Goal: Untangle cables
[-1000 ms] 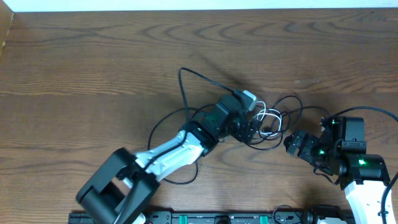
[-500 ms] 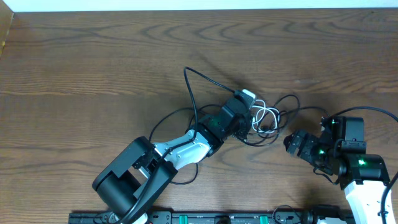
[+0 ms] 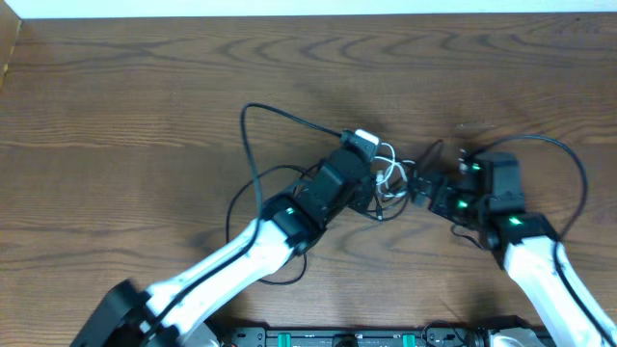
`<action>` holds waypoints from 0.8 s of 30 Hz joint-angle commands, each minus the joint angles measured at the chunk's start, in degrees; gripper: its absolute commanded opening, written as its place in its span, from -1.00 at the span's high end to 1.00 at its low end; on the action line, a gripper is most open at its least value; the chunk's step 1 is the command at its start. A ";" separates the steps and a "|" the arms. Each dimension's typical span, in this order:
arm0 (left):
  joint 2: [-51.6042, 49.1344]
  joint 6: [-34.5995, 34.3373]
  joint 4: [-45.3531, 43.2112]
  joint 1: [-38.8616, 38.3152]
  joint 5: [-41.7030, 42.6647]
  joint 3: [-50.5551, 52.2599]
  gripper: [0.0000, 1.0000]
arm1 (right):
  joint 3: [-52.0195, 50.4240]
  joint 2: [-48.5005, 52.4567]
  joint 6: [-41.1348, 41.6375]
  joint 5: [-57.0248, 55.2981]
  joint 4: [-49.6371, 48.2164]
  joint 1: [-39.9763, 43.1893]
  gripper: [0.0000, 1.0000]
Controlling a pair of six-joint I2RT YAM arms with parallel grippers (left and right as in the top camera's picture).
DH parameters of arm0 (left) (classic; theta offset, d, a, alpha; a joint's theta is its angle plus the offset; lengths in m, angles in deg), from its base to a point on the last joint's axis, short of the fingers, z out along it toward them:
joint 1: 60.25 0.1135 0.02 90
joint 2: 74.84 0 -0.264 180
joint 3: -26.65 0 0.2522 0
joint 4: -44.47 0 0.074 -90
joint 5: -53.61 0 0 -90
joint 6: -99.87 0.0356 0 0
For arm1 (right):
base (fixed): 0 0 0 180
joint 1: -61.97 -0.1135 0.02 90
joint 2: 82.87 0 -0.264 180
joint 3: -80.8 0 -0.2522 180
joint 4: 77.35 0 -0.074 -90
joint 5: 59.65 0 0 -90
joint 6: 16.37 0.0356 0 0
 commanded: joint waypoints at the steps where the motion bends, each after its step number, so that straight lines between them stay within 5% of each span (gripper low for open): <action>1: 4.52 -0.31 3.15 0.09 -2.73 -0.59 0.85 | 0.02 5.53 3.69 -1.29 -2.45 -3.91 -0.98; 12: 21.09 -0.33 12.63 0.09 -14.03 -0.59 0.85 | 0.02 20.65 6.40 -4.98 -4.13 -6.47 -0.98; 24: 37.33 -0.35 15.32 0.09 -28.15 -0.59 0.85 | 0.00 21.33 6.64 -8.63 -1.22 -4.55 -0.99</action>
